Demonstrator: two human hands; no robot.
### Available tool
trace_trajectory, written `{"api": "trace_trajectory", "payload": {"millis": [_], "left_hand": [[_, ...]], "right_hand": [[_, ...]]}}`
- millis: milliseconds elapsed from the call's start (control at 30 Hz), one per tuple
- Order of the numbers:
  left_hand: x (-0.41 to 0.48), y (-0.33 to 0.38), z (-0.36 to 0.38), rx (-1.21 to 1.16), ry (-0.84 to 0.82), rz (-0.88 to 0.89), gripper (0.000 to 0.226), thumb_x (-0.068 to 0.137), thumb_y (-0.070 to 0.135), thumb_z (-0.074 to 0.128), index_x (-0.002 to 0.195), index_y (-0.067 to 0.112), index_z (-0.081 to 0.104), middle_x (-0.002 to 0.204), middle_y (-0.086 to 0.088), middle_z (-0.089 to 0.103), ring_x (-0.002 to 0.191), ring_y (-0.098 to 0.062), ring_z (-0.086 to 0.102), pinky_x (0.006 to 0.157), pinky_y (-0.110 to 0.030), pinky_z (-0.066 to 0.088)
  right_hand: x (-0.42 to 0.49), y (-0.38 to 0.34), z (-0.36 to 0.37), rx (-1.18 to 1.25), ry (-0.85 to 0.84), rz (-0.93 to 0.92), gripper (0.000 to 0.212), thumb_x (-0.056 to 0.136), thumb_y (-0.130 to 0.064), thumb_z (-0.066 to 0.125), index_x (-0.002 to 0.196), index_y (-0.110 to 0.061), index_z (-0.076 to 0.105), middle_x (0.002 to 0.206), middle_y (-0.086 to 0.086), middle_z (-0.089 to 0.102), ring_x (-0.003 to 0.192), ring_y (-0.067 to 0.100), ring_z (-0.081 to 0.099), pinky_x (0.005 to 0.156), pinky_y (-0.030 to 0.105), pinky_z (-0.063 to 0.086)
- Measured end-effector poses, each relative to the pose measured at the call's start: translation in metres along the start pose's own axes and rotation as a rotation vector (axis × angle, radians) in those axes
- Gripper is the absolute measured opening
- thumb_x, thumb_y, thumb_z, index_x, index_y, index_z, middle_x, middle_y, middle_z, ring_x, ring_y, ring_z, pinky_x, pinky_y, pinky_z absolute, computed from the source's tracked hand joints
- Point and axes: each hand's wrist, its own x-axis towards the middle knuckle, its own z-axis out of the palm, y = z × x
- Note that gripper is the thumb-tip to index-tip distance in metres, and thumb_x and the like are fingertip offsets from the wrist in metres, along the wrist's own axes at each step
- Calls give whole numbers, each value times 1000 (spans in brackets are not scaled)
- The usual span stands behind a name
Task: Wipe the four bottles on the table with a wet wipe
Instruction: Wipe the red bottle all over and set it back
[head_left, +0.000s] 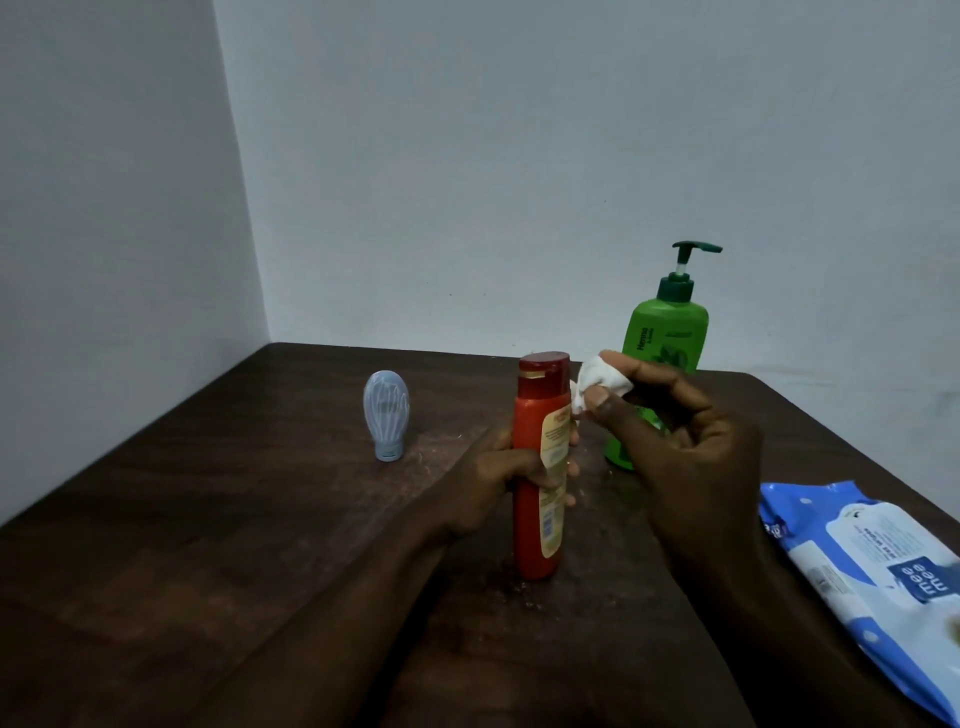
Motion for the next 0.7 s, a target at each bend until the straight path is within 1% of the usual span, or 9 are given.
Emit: {"api": "trace_trajectory", "payload": {"millis": [33,67,133,233,400,500,567,633,700], "left_hand": [[-1,2,1,-9,-3,0,39,68,11,51,105,23,56,98,-1,65,85,-7,72,76,-22,58],[-1,3,2,-20,-2,-2,39,68,11,51,105,23,55,99,-2,64,85,-8,71,73,-20,57],[-1,3,3,-26,5,-3,40,68,10,51,107,22,54,102,-4,64,86,-12,71,73,-21,57],[-3,4,4,-42,17,-5,40,68,9,49,105,21,54,101,-5,62,83,-10,71,70,-20,57],[-5,2,3,-39,12,7,38,71,6,51,106,21,53,96,1,63,76,3,71,65,-13,55],[-6,3,2,-9,18,9,36,76,6,53,109,21,52,90,10,70,76,4,70,65,-12,54],[-7,5,3,22,29,16,37,75,11,52,111,19,50,93,8,66,74,5,70,65,-12,53],[-7,6,4,28,39,28,31,81,7,53,109,19,49,95,5,61,71,5,69,64,-12,53],[-5,4,3,46,62,34,34,76,15,51,109,25,51,98,7,63,80,1,70,69,-16,54]], "right_hand": [[1,-2,1,-13,-15,-33,30,83,1,74,110,-14,72,103,-11,74,95,-1,72,73,12,56],[2,-4,2,-22,-24,-55,30,84,0,75,110,-14,72,104,-11,74,95,-1,71,73,11,55],[4,-4,4,-55,-38,-86,30,85,-2,75,110,-17,72,106,-12,73,99,-1,70,74,11,55],[4,-2,5,-132,-52,-135,29,86,-4,74,111,-15,71,108,-9,71,100,-2,69,74,10,55],[3,-4,12,-346,-111,-340,28,86,-7,76,111,-17,73,107,-10,70,101,3,68,79,18,58],[5,-4,16,-475,-124,-452,30,85,-7,78,114,-14,75,107,-4,72,99,3,68,82,23,58],[6,-3,18,-534,-122,-514,30,84,-7,78,114,-12,75,107,0,73,98,7,68,83,29,58],[7,-3,19,-569,-139,-561,30,83,-4,77,113,-10,75,106,2,74,98,12,68,83,34,58],[7,-4,21,-614,-162,-584,30,83,-2,75,112,-8,75,106,4,74,99,16,68,84,35,57]]}}
